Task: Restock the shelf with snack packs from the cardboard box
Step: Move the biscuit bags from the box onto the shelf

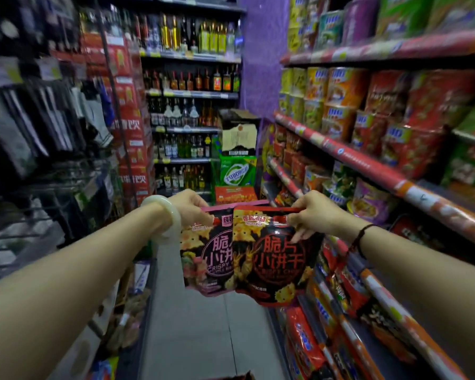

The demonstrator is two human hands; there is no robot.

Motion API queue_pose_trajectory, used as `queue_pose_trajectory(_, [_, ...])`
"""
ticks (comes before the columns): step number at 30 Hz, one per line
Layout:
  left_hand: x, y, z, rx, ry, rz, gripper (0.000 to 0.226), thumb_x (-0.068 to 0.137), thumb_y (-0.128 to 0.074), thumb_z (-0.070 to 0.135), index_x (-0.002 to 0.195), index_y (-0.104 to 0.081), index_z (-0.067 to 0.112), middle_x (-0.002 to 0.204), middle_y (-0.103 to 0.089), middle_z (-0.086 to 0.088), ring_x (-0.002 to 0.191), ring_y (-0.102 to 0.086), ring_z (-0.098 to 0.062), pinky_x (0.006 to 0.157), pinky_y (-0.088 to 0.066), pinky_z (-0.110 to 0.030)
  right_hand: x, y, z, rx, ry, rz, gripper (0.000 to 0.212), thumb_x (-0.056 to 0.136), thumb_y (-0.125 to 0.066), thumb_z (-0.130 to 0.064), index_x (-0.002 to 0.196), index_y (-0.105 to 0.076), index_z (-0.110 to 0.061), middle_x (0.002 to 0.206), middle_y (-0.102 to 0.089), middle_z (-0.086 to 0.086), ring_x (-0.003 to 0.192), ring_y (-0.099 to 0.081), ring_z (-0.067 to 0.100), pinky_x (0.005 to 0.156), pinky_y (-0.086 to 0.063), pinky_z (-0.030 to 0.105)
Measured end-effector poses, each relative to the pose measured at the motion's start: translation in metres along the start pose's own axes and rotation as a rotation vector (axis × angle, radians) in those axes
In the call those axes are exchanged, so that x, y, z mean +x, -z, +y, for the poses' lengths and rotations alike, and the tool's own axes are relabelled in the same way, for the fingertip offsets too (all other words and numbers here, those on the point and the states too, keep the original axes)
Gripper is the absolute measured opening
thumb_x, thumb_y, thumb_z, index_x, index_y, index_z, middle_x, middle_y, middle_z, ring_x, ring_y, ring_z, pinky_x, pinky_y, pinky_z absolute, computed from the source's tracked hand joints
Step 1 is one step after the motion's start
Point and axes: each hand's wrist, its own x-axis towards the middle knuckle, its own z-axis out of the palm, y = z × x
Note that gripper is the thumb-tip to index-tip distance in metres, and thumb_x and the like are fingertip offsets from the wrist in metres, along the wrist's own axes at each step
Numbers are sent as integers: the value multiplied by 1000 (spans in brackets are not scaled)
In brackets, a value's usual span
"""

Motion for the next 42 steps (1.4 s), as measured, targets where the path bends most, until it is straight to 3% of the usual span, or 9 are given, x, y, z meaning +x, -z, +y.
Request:
queue_pose_trajectory(5, [-8, 19, 40, 37, -72, 23, 17, 81, -70, 23, 66, -76, 18, 58, -59, 1, 60, -47, -17, 61, -39, -29, -15, 40, -16, 7, 16, 70, 10, 89, -61, -4, 82, -65, 1, 57, -65, 8, 50, -70, 17, 46, -56, 22])
queue_pose_trajectory(12, [-20, 34, 105, 120, -166, 83, 18, 83, -68, 23, 87, -74, 7, 36, -38, 12, 33, -31, -6, 42, -28, -20, -47, 93, -27, -6, 35, 175, 16, 89, -61, -5, 74, -61, -3, 58, -65, 9, 54, -71, 19, 45, -54, 21])
queue_pose_trajectory(21, [-26, 25, 180, 113, -396, 56, 43, 79, -70, 14, 39, -56, 20, 46, -43, 4, 41, -36, -10, 48, -29, -24, -113, 153, -24, -54, -9, 376, 13, 89, -62, -6, 79, -62, 2, 57, -65, 11, 53, -71, 21, 46, -55, 24])
queue_pose_trajectory(26, [-27, 18, 218, 76, -503, -25, 14, 77, -71, 13, 70, -71, 1, 56, -49, -5, 51, -40, -16, 51, -33, -26, -157, 181, -22, -58, -111, 483, 12, 90, -62, -8, 81, -60, 1, 48, -64, 6, 50, -70, 19, 45, -53, 24])
queue_pose_trajectory(29, [-30, 11, 240, 75, -561, -86, 10, 78, -71, 13, 75, -74, 4, 52, -51, -2, 47, -42, -14, 49, -37, -25, -189, 193, -21, -65, -162, 544, 12, 89, -63, -7, 80, -62, 1, 55, -63, 11, 53, -71, 22, 46, -52, 25])
queue_pose_trajectory(32, [-39, -1, 262, 95, -627, -159, 12, 82, -69, 13, 75, -73, 4, 43, -40, 3, 39, -27, -12, 40, -23, -22, -224, 198, -20, -76, -203, 578, 13, 89, -62, -7, 80, -61, 2, 60, -61, 18, 50, -70, 20, 43, -49, 22])
queue_pose_trajectory(36, [-55, -24, 288, 130, -719, -253, 19, 83, -68, 15, 65, -72, 14, 44, -41, 1, 40, -27, -13, 40, -23, -22, -272, 199, -14, -80, -290, 661, 17, 89, -63, -8, 74, -60, -1, 59, -61, 17, 51, -71, 20, 40, -48, 21])
queue_pose_trajectory(39, [-69, -44, 306, 138, -782, -317, 16, 85, -66, 15, 76, -73, 4, 40, -42, 5, 35, -28, -10, 37, -25, -18, -310, 198, -9, -83, -354, 728, 19, 88, -65, -9, 71, -60, -2, 50, -62, 11, 53, -71, 21, 39, -47, 21])
queue_pose_trajectory(42, [-78, -65, 323, 125, -837, -384, 22, 83, -68, 17, 89, -71, -5, 56, -48, -7, 43, -35, -16, 44, -30, -22, -348, 195, -6, -89, -418, 789, 21, 89, -64, -9, 70, -60, -3, 51, -63, 12, 55, -72, 22, 41, -48, 22])
